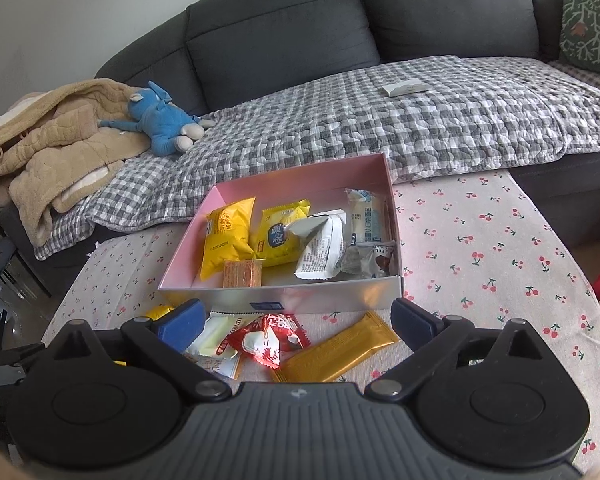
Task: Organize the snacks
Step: 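Grasp the white pecan-kernel packet with the left gripper while the right grasps the pink packet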
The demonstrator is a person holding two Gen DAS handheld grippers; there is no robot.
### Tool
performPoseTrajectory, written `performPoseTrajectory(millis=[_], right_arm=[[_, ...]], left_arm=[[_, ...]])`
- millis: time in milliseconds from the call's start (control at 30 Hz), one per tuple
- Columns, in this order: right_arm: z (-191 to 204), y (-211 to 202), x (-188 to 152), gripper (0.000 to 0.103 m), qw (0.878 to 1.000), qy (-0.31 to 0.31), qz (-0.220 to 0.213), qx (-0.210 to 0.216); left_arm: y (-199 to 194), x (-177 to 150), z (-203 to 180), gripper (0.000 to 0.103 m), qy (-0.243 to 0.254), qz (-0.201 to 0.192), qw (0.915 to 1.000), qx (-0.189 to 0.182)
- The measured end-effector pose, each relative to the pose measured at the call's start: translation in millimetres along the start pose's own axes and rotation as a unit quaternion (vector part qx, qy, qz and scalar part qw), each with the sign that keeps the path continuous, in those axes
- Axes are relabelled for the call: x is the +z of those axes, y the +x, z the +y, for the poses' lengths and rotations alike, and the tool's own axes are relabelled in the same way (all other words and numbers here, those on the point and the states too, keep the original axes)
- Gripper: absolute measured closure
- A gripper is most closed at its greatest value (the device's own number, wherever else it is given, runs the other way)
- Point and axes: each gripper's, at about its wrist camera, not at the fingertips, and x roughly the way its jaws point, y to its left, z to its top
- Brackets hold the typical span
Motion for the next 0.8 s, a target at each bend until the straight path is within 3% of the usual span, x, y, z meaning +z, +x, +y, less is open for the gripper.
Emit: performPoseTrajectory(millis=[533,800], right_arm=[[5,-3,-31,0.001,0.999,-0.035,0.001,-0.007],[2,-17,-37,0.000,0.997,-0.065,-0.032,-0.023]], left_arm=[[-11,-23,3,0.008,-0.007,-0.029,0.9995,-0.005],[-16,-23,-10,0.008,0.042,-0.050,0.9976,-0.021]])
